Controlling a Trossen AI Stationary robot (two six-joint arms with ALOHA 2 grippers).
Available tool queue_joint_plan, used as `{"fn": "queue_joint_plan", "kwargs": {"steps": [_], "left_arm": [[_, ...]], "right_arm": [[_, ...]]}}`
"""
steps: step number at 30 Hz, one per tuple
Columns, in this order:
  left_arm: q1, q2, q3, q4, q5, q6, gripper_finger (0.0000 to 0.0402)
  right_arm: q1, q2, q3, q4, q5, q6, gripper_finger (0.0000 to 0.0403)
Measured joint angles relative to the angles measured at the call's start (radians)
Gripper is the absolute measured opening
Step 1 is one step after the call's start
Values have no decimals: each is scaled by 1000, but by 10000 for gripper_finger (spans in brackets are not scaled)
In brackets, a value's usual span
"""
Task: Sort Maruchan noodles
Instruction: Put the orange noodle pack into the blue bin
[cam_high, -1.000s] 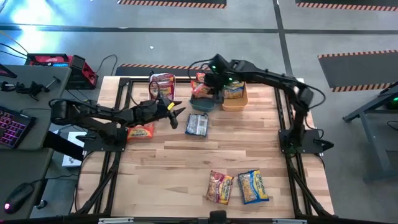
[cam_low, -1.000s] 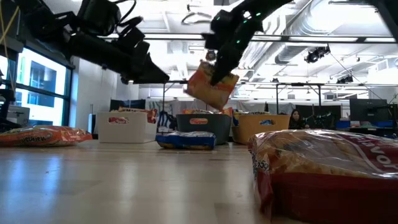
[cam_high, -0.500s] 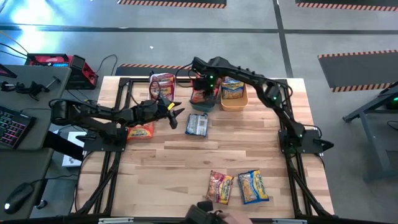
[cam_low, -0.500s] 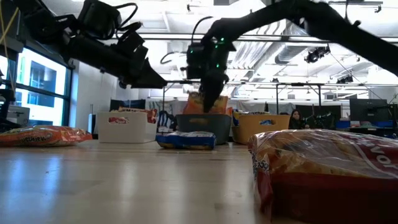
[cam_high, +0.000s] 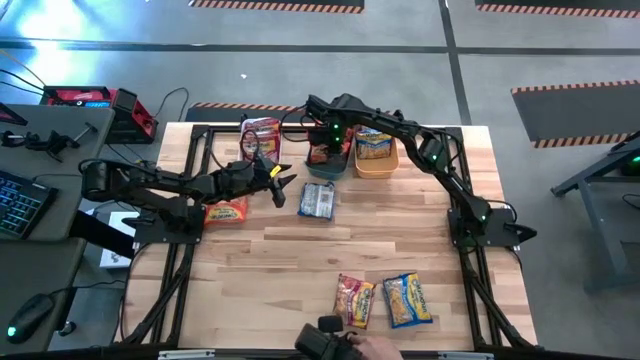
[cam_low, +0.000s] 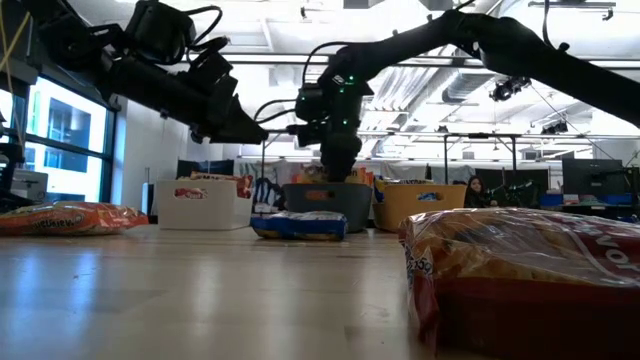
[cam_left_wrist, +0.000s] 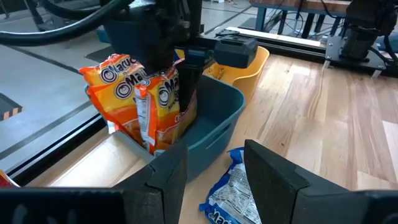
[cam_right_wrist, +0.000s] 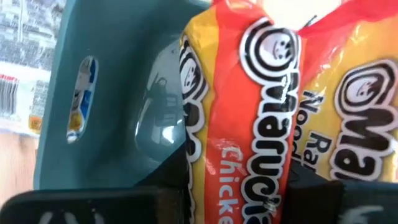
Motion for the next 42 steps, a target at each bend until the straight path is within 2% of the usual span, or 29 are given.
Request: {"fn": "queue_joint_plan", "kwargs": {"steps": [23, 34, 42], "left_arm": [[0, 0, 0, -7, 0, -17, 145], [0, 0, 0, -8, 0, -16, 145], [0, 0, 1, -8, 0, -23, 145]], "right_arm": [[4, 0, -2, 63, 116, 76, 95], [2, 0, -2, 103, 159, 102, 168], [12, -1, -2, 107, 170, 92, 179]]}}
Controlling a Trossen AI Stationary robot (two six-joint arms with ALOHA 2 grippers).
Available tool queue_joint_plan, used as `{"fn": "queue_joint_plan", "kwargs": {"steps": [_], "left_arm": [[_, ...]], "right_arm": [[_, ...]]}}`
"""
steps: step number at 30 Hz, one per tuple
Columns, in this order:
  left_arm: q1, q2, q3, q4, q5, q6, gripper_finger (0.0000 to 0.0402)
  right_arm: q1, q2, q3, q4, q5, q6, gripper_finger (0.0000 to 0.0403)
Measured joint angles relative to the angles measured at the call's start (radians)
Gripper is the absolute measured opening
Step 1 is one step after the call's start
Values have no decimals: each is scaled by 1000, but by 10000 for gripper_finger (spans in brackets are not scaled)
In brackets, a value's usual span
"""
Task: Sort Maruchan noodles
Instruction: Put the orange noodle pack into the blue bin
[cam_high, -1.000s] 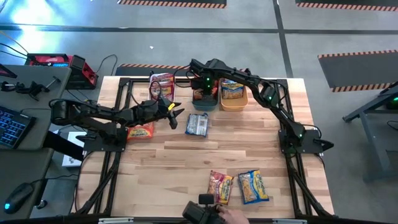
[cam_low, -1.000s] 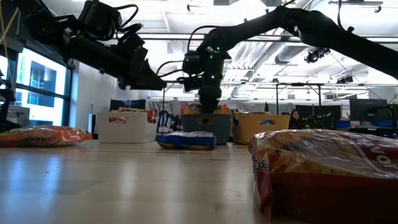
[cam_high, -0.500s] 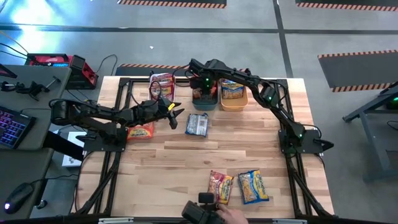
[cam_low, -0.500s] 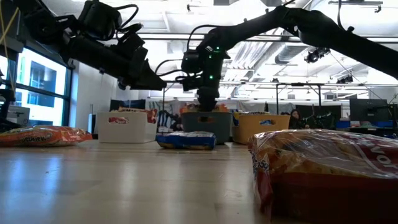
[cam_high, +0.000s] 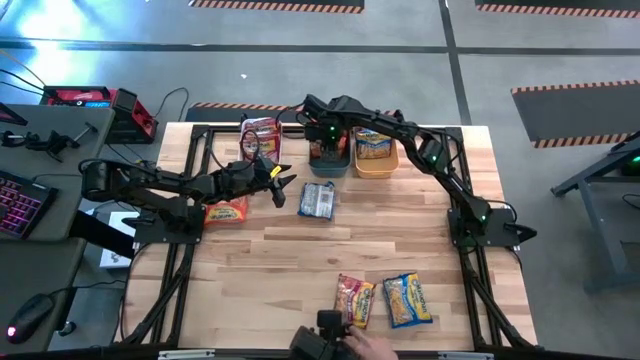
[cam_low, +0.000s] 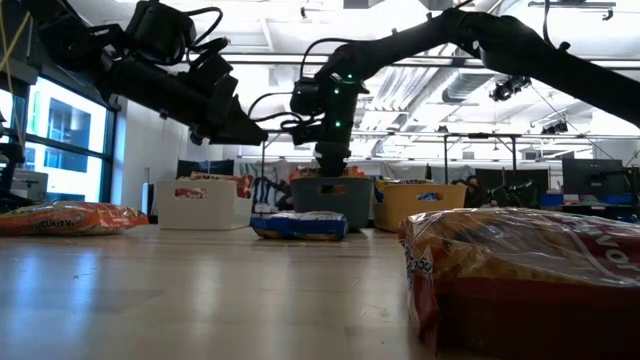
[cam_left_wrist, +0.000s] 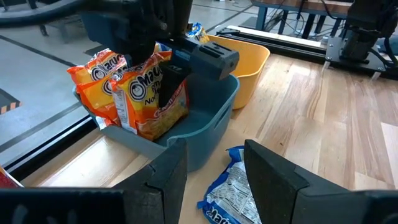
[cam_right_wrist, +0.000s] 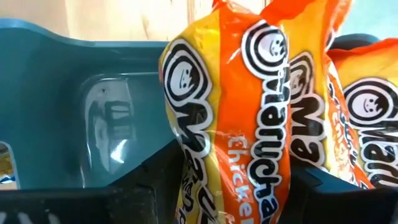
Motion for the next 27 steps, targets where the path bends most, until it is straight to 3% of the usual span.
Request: {"fn": "queue_joint_plan", "kwargs": {"steps": [14, 27], "left_arm": [[-2, 0, 0, -8, 0, -2, 145], [-11, 0, 0, -8, 0, -2, 145]], "right_arm": [[50, 0, 0, -2, 93, -43, 179], [50, 0, 0, -14, 126, 17, 179]]}}
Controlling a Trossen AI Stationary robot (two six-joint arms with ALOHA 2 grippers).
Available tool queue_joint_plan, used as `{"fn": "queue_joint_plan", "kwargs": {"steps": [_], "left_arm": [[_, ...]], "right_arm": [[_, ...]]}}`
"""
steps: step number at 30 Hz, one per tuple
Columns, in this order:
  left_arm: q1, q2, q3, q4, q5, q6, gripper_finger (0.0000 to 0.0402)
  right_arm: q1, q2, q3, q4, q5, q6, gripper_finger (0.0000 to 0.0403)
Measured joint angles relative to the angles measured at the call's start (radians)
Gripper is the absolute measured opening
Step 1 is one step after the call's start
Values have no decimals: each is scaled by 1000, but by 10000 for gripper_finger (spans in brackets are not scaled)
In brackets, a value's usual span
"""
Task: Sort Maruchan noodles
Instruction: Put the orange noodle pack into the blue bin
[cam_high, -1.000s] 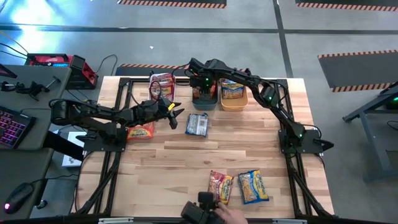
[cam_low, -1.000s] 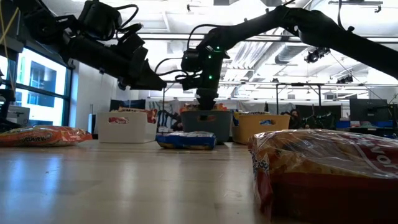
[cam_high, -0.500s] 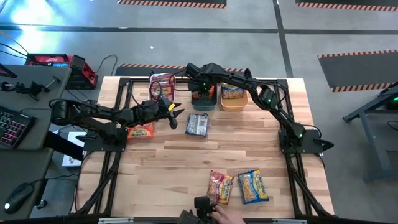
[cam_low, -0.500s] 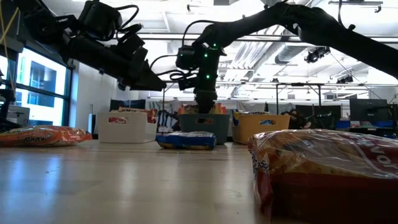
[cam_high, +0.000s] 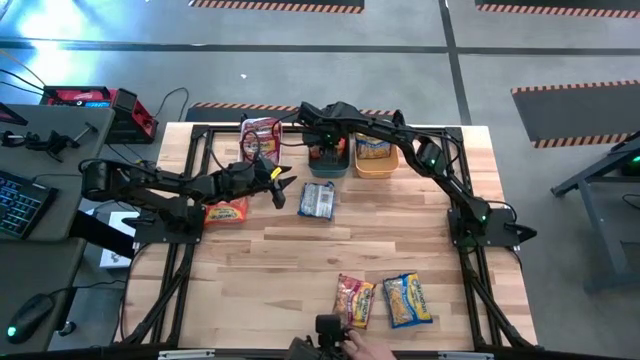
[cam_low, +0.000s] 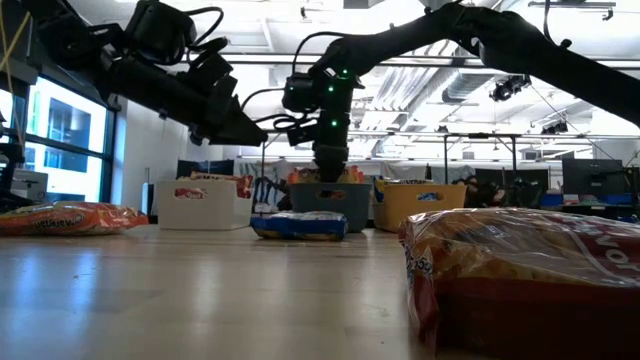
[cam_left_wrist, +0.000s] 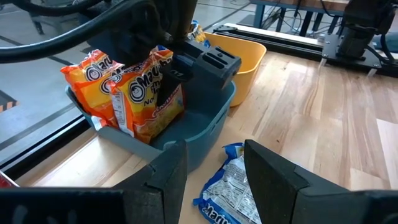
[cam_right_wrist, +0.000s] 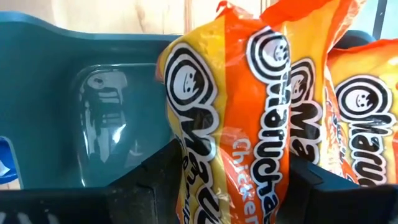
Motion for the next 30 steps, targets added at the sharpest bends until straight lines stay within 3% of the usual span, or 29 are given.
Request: {"fn": "queue_joint_plan", "kwargs": {"steps": [25, 30], "left_arm": [[0, 0, 0, 0, 0, 2, 145], [0, 0, 0, 0, 0, 2, 145]], "right_arm": [[-2, 0, 0, 2, -3, -18, 179], [-2, 0, 0, -14, -6, -26, 209]]}}
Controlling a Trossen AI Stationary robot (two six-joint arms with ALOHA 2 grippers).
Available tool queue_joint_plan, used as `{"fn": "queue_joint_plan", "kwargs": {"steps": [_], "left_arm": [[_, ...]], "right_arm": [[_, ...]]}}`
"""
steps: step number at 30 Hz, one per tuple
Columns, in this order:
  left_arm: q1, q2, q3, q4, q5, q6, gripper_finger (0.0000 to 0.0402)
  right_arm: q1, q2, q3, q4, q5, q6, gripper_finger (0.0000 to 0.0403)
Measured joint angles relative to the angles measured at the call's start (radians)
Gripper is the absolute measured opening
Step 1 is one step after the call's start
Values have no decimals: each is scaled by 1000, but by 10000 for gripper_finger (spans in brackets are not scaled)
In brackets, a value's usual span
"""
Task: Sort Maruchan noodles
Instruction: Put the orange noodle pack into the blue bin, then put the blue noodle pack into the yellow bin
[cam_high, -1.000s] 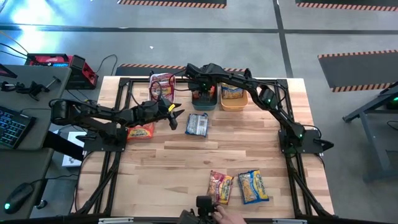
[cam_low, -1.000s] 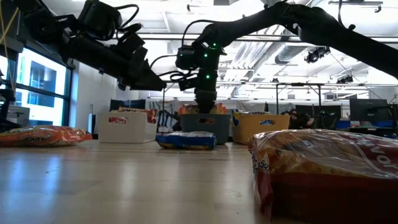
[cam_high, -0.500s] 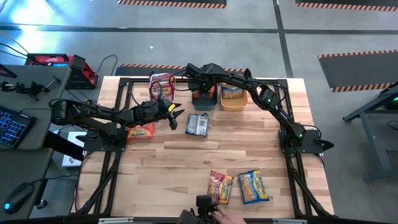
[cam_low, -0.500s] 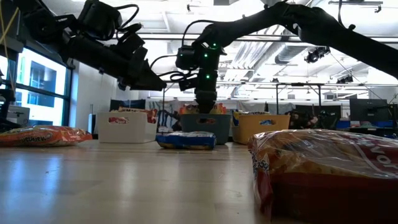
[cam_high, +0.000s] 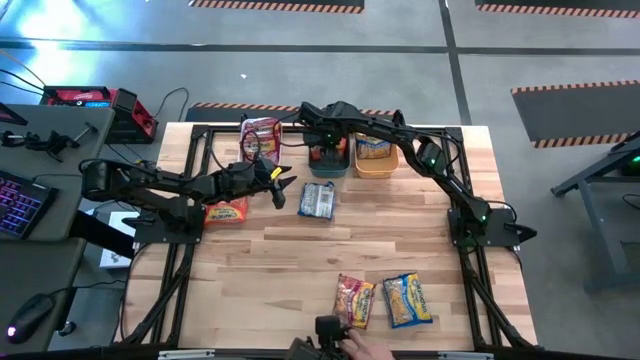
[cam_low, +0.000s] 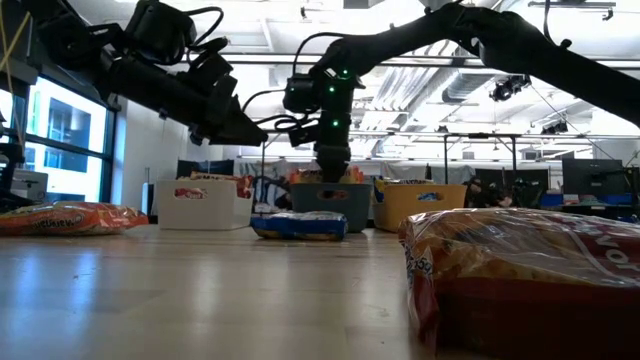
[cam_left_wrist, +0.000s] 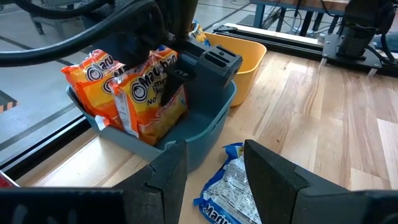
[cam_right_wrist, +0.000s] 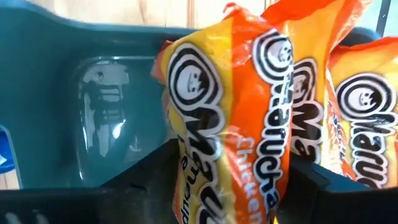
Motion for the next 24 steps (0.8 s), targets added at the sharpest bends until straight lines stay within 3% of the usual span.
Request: {"fn": "queue_joint_plan", "kwargs": {"steps": [6, 10, 24], "left_arm": [[0, 0, 0, 0, 0, -1, 145], [0, 0, 0, 0, 0, -1, 145], [0, 0, 0, -14, 0, -1, 145]], "right_arm": [[1, 0, 0, -18, -9, -1, 288], [2, -2, 0, -20, -11, 1, 319], [22, -49, 6, 27, 63, 7, 327]]}}
